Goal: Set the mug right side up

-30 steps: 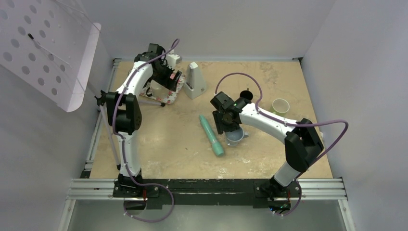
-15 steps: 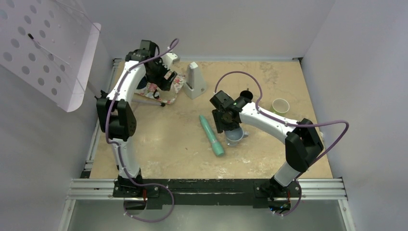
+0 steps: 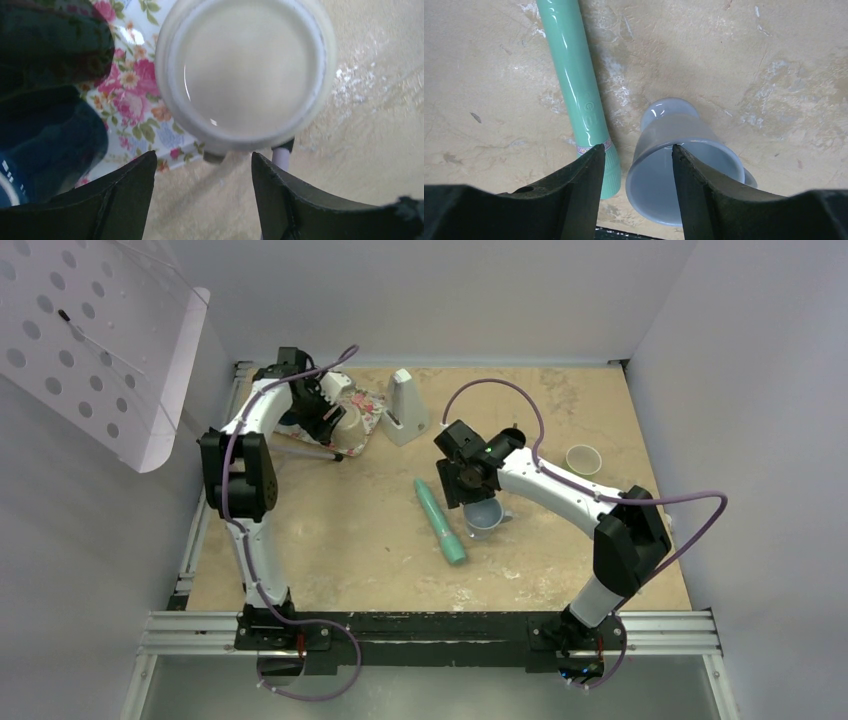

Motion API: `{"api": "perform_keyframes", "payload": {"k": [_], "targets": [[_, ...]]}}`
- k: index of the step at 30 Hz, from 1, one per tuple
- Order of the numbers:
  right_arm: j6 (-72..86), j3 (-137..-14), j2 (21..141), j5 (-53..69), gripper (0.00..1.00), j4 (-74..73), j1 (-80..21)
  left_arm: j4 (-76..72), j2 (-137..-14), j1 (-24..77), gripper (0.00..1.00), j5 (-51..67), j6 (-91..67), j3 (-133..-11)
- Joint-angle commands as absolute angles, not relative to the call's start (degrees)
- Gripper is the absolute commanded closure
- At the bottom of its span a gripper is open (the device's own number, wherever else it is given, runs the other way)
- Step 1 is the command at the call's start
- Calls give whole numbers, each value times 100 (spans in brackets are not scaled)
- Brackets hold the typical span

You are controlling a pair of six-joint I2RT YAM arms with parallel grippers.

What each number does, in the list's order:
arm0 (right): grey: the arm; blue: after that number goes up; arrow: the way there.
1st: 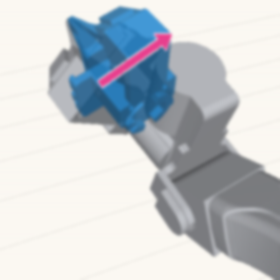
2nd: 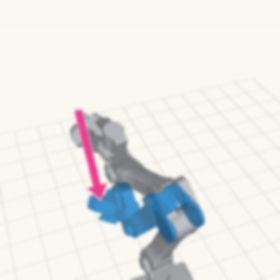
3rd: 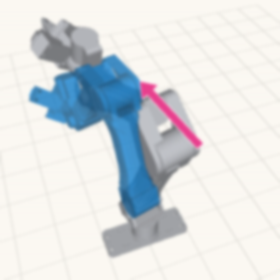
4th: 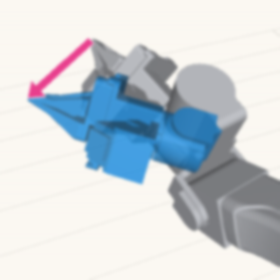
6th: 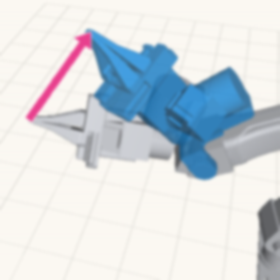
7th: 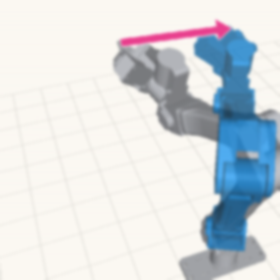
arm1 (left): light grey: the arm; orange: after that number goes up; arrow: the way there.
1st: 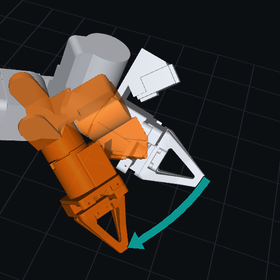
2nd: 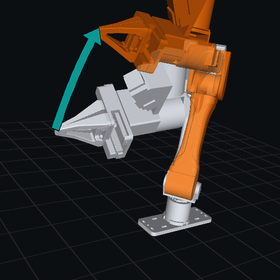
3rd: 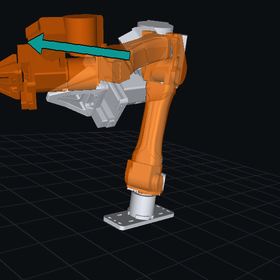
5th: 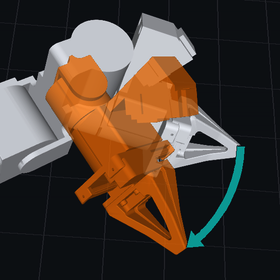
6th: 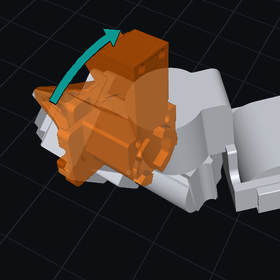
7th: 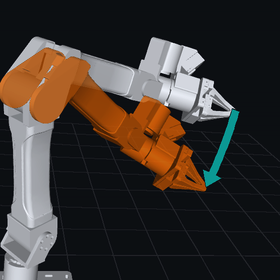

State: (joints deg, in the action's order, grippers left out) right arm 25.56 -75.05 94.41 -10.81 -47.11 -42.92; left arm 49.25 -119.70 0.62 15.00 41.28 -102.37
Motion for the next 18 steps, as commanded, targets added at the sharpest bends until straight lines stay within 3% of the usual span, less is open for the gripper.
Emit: {"api": "perform_keyframes", "payload": {"k": [1,3,8,9,11,13,15,18], "targets": [[2428,-7753,9454,-1101,45,-4606,-4307,4238,-12198,110,28,1844,4041,-10428],[2443,-7754,9453,-1087,45,-4582,-4313,4186,-12231,136,29,1913,4050,-10379],[2438,-7815,9499,-1074,45,-4607,-4314,4264,-12335,172,44,1800,4202,-10309],[2421,-7832,9501,-1077,45,-4625,-4315,4311,-12329,174,51,1830,4231,-10292],[2388,-7879,9493,-1099,45,-4632,-4314,4426,-12293,170,77,1879,4210,-10272],[2366,-7923,9477,-1116,45,-4645,-4315,4426,-12161,168,95,1903,4132,-10151],[2358,-7976,9466,-1167,45,-4681,-4314,4376,-11982,156,100,1946,4000,-9980],[2355,-8129,9445,-1211,45,-4752,-4312,4498,-11709,120,100,1984,3279,-9981]]}}
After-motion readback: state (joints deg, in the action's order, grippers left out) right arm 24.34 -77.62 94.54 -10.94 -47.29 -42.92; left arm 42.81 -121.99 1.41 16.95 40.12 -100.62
